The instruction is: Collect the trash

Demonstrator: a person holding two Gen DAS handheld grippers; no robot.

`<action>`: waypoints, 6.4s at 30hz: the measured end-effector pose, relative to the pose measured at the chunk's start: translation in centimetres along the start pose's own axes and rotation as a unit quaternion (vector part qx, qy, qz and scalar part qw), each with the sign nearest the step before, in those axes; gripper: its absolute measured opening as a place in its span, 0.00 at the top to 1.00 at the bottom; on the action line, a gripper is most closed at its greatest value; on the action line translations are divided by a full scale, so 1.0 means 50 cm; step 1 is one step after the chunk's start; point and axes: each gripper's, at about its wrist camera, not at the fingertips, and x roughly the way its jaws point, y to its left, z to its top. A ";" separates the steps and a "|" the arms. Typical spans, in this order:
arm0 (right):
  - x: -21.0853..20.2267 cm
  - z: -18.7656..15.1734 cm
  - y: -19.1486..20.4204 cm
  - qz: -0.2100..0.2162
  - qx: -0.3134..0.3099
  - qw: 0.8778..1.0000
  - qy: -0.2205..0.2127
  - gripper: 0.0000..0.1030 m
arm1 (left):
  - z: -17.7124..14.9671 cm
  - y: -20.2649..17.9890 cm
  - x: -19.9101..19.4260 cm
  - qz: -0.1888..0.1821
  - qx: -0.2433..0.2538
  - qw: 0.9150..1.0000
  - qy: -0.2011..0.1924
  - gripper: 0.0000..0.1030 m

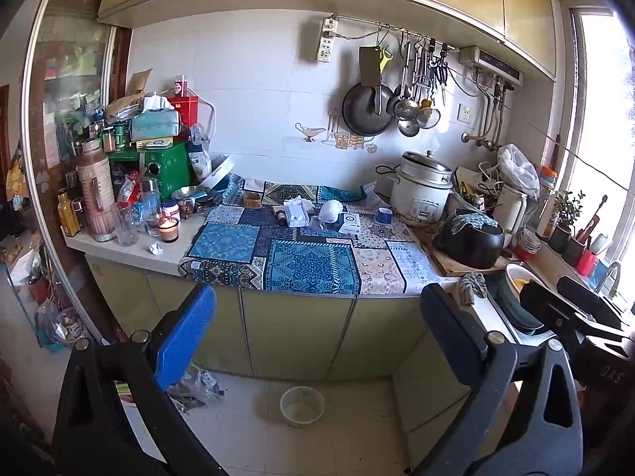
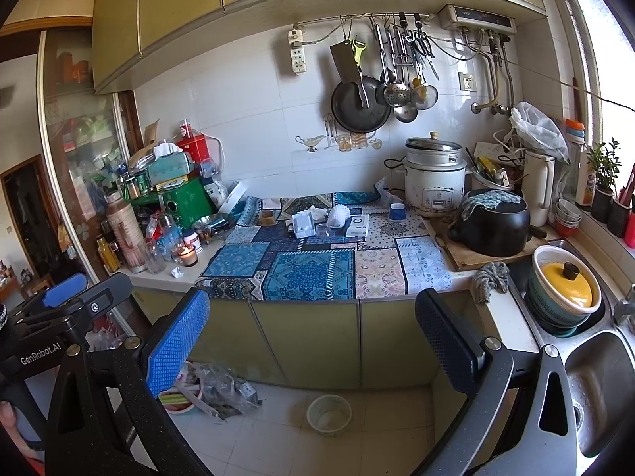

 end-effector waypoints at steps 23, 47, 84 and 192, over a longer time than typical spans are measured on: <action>0.190 0.069 -0.096 -0.028 0.008 0.999 0.022 0.00 | 0.093 -0.017 0.283 0.014 -0.007 1.000 0.023 0.00; 0.779 0.222 -0.201 -0.091 0.023 0.988 0.120 0.00 | 0.251 0.070 0.960 0.035 0.003 0.993 0.116 0.01; 1.453 0.199 -0.389 0.020 0.018 0.923 0.384 0.20 | 0.295 -0.031 1.566 0.013 -0.017 0.961 0.277 0.04; 1.257 -1.025 -0.202 0.019 0.061 0.884 0.462 0.23 | -1.257 0.220 1.435 -0.054 -0.160 0.847 0.504 0.36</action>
